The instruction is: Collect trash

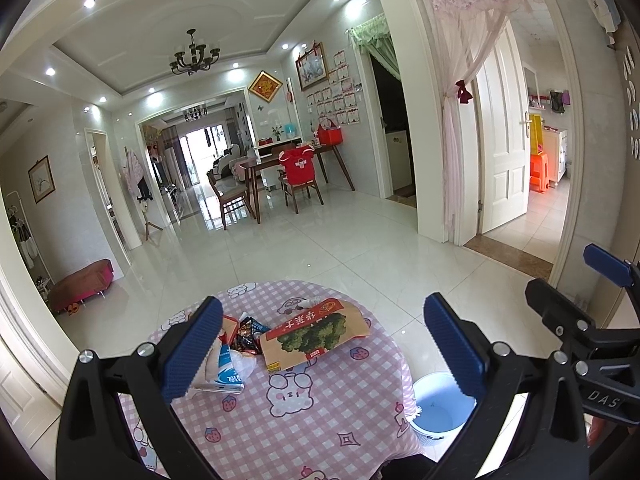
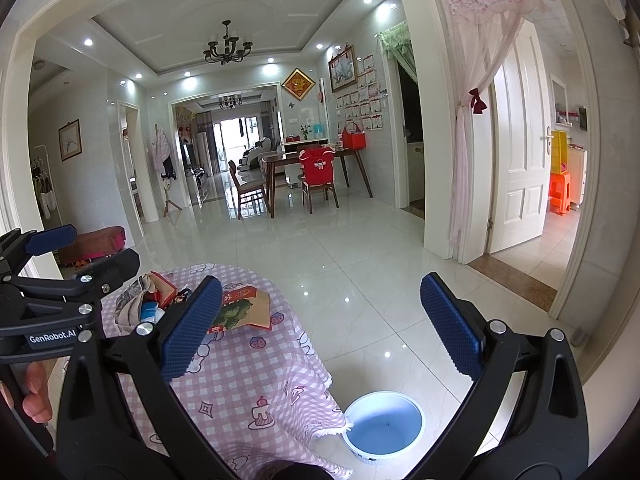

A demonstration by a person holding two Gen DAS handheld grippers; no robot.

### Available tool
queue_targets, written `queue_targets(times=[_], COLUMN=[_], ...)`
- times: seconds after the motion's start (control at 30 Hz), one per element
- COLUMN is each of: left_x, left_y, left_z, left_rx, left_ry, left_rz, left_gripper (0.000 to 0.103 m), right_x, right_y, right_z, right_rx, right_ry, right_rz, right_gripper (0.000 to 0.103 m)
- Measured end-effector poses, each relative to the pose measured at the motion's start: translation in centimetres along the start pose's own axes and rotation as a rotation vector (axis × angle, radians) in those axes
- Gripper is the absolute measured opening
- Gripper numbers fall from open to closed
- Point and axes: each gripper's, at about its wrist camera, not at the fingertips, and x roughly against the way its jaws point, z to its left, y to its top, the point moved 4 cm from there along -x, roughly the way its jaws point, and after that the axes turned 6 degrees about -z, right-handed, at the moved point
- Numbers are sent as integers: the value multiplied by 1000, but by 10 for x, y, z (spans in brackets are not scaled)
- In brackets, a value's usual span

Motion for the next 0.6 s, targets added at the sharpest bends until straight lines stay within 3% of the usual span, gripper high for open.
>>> queue_targets(times=[0.6], left_x=[-9], left_y=[-5], left_z=[5], left_rx=[5], left_ry=[-4], left_rz=[27], left_gripper=[99], right_x=[-5], right_y=[0], right_z=[4], right_rx=[10], right_ry=[2], right_rz=[26], right_gripper=[97])
